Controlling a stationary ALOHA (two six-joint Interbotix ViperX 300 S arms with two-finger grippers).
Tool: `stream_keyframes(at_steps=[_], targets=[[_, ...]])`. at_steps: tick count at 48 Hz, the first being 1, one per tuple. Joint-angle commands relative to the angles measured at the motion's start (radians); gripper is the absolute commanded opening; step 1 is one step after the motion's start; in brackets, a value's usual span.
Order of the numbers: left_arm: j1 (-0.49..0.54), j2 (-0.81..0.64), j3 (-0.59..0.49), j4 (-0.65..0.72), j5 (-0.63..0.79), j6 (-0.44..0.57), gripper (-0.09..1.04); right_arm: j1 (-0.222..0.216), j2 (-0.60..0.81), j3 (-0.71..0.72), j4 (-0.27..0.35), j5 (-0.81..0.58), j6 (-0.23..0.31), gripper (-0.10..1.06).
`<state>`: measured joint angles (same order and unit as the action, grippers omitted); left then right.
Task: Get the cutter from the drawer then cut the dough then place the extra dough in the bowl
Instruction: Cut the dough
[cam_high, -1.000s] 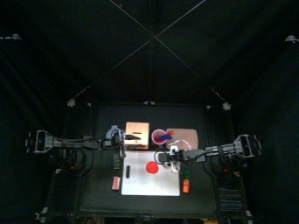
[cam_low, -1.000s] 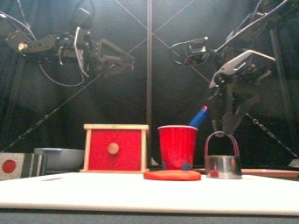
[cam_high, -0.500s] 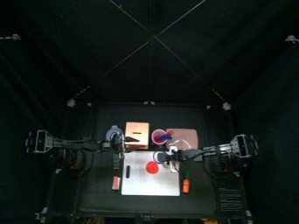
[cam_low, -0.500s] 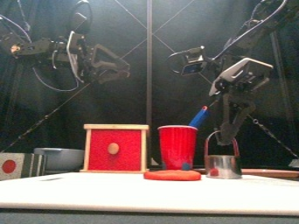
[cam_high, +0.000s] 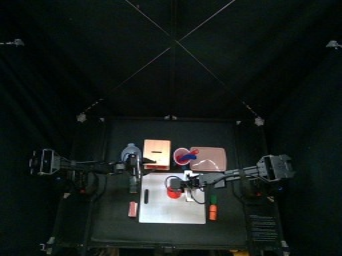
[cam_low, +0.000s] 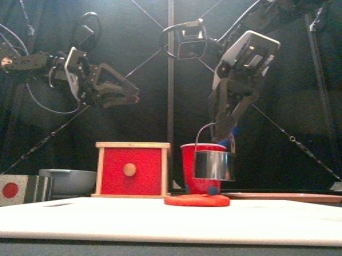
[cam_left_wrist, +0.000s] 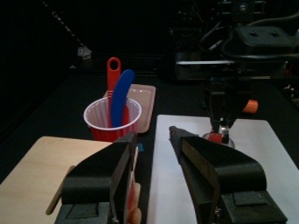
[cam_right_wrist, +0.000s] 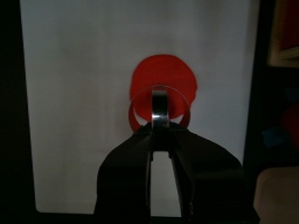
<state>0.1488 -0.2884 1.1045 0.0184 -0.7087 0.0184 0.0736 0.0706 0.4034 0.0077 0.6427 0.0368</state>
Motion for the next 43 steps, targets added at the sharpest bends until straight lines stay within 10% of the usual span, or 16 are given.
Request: stream_keyframes(at_steps=[1,43], targets=[[0.003,-0.002,-0.009,-0.002,-0.009,0.003,0.77,-0.005,-0.005,-0.041,0.0,0.0,0.0,0.48],[-0.006,-0.002,0.006,-0.026,-0.008,0.0,0.77,-0.029,0.041,-0.038,0.012,-0.04,-0.003,0.48]])
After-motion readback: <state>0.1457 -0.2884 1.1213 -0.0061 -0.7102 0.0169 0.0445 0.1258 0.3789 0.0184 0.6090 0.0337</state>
